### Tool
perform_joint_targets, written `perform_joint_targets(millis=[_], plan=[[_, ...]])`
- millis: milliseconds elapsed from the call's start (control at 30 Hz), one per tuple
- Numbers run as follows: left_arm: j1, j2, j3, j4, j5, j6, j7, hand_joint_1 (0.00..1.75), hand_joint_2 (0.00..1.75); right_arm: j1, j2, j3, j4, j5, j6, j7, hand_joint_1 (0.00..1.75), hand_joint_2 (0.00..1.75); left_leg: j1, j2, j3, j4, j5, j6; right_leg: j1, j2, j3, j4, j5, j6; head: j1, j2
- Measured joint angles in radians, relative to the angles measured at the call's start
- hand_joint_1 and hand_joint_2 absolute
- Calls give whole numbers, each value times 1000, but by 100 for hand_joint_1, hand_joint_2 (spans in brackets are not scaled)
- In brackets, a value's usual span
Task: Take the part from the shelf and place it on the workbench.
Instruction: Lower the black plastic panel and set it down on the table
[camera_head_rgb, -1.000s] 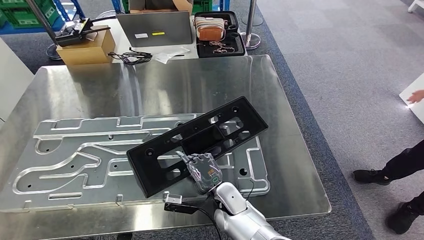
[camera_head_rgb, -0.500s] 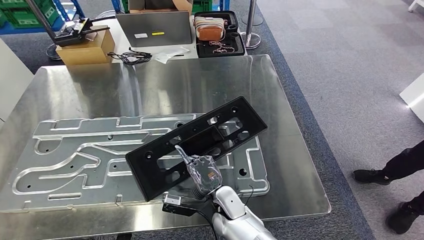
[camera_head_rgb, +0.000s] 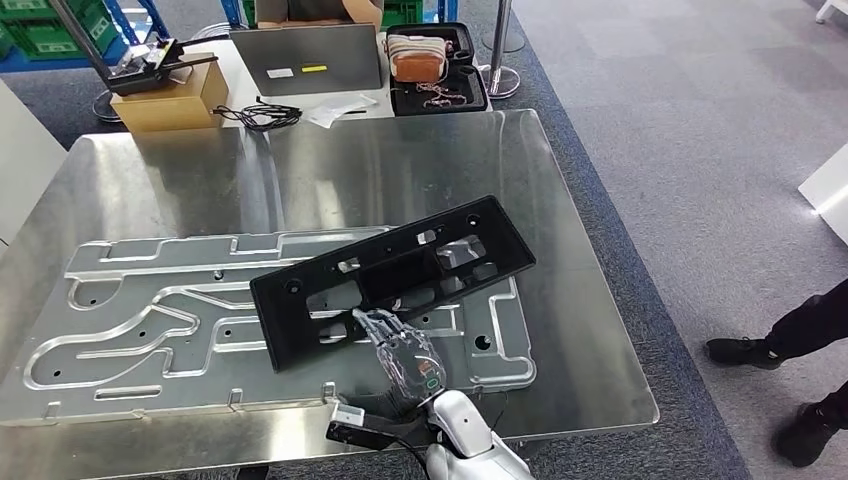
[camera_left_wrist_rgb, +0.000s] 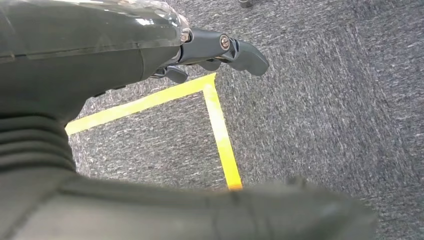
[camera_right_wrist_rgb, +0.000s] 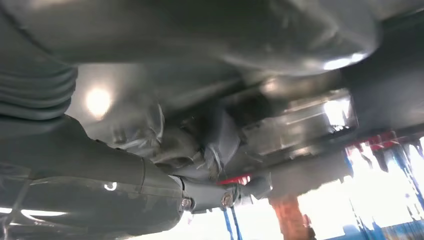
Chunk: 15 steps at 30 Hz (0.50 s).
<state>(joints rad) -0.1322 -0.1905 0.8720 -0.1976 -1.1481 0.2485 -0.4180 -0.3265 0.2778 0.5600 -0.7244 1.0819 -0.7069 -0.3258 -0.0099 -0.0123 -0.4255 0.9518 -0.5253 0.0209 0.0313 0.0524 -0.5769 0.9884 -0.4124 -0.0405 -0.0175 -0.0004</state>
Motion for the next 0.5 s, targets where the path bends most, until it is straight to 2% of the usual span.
perform_joint_targets(millis=[500], plan=[[-2, 0, -17, 0, -8, -12, -11, 0, 0, 24, -10, 1, -41, 36, 30, 29, 0, 0, 0, -1, -1, 0, 0, -1, -1, 0, 0, 0, 0, 0, 0, 0]])
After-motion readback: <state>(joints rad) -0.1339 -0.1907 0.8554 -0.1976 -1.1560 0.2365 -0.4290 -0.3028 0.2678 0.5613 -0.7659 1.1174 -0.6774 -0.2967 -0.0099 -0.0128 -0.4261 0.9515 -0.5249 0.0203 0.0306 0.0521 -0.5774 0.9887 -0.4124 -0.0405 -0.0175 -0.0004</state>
